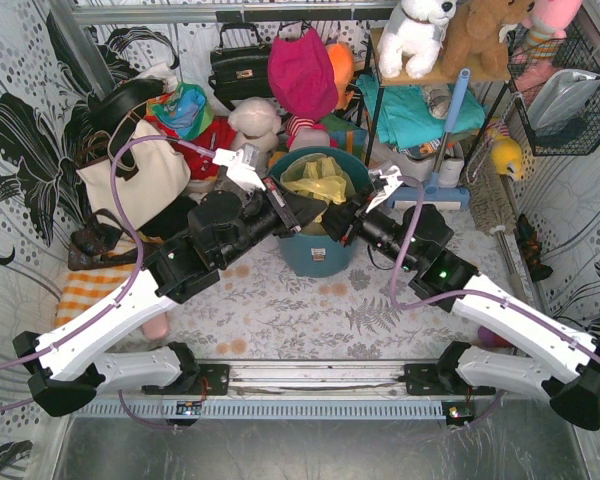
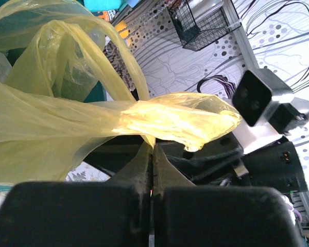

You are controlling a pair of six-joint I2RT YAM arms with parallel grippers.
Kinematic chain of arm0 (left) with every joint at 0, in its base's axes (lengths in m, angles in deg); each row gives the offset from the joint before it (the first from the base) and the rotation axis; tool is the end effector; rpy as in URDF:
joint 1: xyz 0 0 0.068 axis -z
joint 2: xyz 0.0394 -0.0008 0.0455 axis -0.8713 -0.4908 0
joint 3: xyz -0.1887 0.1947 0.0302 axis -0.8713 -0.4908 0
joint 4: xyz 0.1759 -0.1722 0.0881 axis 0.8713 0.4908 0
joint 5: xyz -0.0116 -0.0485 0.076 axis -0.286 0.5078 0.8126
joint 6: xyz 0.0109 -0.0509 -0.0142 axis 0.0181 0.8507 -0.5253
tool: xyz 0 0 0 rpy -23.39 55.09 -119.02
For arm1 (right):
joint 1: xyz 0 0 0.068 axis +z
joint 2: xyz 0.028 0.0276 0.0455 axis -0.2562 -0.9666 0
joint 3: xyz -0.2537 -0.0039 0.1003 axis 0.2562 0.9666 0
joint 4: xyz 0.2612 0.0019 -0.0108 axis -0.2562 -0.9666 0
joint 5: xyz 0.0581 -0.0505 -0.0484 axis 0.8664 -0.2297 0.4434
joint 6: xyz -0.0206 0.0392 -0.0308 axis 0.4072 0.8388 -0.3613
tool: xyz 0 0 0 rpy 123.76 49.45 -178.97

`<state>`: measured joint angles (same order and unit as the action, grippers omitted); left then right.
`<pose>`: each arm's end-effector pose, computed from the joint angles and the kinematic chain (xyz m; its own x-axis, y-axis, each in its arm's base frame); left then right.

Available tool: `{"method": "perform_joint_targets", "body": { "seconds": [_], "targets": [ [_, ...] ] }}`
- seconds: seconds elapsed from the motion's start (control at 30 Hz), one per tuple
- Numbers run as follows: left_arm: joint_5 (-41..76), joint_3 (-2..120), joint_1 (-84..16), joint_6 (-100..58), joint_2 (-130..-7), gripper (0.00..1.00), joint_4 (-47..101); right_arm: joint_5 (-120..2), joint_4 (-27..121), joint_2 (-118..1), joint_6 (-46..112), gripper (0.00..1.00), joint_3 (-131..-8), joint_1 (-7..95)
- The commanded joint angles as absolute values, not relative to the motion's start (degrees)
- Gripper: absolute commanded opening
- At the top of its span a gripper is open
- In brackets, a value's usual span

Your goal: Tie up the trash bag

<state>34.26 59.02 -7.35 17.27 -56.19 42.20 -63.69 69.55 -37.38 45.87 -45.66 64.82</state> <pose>0.1477 -0.1892 0.4407 -0.5638 -0.5112 -0.6487 0.4221 0.4967 -0.7584 0.1558 0.1878 0.3938 -0.1190 0.3816 -0.9166 -0.7992 0.5109 0.3165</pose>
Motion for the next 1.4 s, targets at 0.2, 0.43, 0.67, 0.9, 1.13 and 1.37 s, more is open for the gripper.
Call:
{"method": "perform_joint_targets", "body": {
  "seconds": [0.2,0.43,0.67,0.9,1.13,1.37],
  "targets": [
    [36.5,58.6,-7.1,15.1,-54.6,0.0,40.7,-63.1,61.2,-25.8,39.9,0.38,-50.3,65.1],
    [36.3,58.0,-7.1,15.4,-54.2,0.0,40.3,-63.5,58.0,-29.6,39.4,0.57,-58.2,65.1],
    [36.1,57.2,-7.1,15.6,-53.6,0.0,39.6,-67.3,57.0,-32.5,38.8,0.46,-60.7,65.1],
    [36.0,56.9,-7.1,15.7,-53.4,0.0,38.9,-68.2,56.4,-31.6,39.0,0.15,-60.3,65.1],
    [35.5,57.6,-7.1,14.9,-53.7,0.0,38.4,-69.5,56.4,-29.6,39.5,0.0,-59.1,65.1],
    [35.2,57.8,-7.1,14.0,-54.0,0.0,36.4,-73.3,54.1,-30.2,42.2,0.0,-58.6,65.1]
  ]
}}
